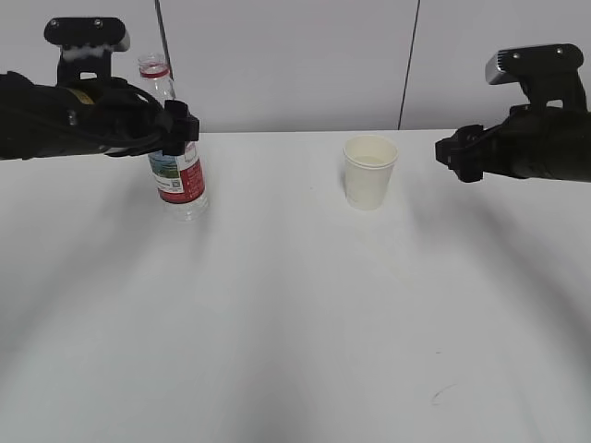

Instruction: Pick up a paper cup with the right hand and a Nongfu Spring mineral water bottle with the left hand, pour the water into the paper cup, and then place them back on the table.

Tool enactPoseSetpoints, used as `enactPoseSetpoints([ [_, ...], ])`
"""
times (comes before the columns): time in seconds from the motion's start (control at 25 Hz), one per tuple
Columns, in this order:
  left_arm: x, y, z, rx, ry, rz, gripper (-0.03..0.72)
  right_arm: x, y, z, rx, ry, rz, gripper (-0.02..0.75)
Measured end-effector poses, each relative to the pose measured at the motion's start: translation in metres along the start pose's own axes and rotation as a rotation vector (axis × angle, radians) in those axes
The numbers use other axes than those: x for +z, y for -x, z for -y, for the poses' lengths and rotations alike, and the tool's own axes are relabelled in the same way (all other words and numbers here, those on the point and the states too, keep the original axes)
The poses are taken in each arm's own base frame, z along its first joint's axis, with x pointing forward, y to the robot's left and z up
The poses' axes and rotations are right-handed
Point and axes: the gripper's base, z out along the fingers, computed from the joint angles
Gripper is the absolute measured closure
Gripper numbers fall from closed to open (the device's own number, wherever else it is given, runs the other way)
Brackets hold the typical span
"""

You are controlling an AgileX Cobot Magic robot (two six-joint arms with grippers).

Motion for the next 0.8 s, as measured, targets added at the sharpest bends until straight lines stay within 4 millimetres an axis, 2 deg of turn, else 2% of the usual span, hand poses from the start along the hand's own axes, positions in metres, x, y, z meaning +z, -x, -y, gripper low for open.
enactPoseSetpoints([
  [0.44,-0.023,-0.003,-0.004,-0.068,-0.027,-0.212,0.127,-0.001,-0.009,0.006,0.068,-0.067,-0.095,0.155],
  [0.6,-0.031,-0.008,-0.001,-0.069,-0.052,-0.319,0.127,-0.005,-0.016,0.007,0.086,-0.142,-0.204,0.155],
  [0.8,-0.046,-0.011,0.003,-0.071,-0.088,-0.459,0.127,-0.013,-0.027,-0.008,0.066,-0.218,-0.372,0.155],
])
